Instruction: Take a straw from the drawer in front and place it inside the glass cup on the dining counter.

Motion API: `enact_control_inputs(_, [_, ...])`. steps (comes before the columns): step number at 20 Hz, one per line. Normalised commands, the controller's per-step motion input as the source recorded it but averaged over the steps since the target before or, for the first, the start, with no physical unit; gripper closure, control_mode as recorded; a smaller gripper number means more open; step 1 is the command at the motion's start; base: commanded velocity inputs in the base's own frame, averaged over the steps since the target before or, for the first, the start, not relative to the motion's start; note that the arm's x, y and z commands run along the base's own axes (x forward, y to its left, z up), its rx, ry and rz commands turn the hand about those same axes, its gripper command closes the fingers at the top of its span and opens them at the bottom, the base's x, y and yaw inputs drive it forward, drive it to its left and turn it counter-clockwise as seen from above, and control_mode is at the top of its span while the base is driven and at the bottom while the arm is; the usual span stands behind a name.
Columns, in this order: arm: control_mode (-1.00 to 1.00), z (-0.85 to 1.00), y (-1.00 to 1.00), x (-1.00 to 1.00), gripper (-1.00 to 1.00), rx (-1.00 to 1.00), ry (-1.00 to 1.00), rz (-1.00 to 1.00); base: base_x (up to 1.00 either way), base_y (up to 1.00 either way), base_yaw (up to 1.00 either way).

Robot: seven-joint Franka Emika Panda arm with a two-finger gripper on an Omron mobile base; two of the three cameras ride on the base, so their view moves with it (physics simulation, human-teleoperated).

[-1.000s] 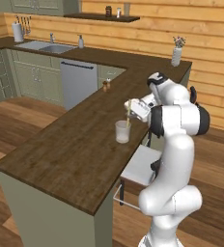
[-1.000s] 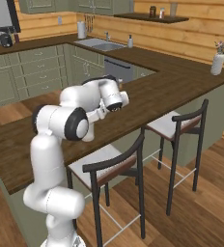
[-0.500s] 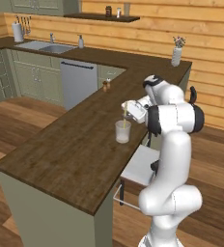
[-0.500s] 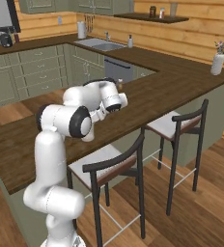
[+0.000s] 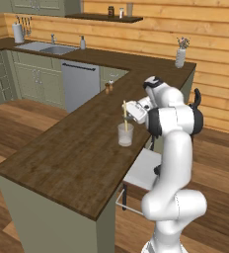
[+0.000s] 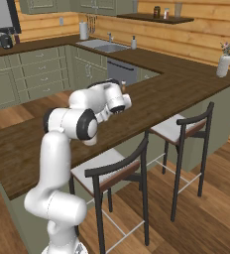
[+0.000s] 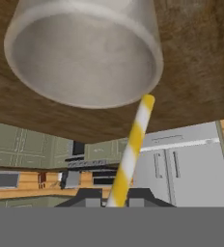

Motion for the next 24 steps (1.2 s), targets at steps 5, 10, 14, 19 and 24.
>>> enact_control_inputs(5, [-1.0,-0.29,-0.03,0.43,1.0,0.0,0.0,0.0,0.0,0.0,0.0])
enact_control_inputs(10, [-1.0,-0.41,-0.14,0.07,1.0,0.0,0.0,0.0,0.0,0.0,0.0])
enact_control_inputs(14, [-1.0,-0.03,-0.06,0.01,1.0,0.0,0.0,0.0,0.0,0.0,0.0])
enact_control_inputs(19, [-1.0,0.02,0.0,0.12,1.0,0.0,0.0,0.0,0.0,0.0,0.0])
enact_control_inputs(24, [-1.0,0.0,0.0,0.0,1.0,0.0,0.0,0.0,0.0,0.0,0.0])
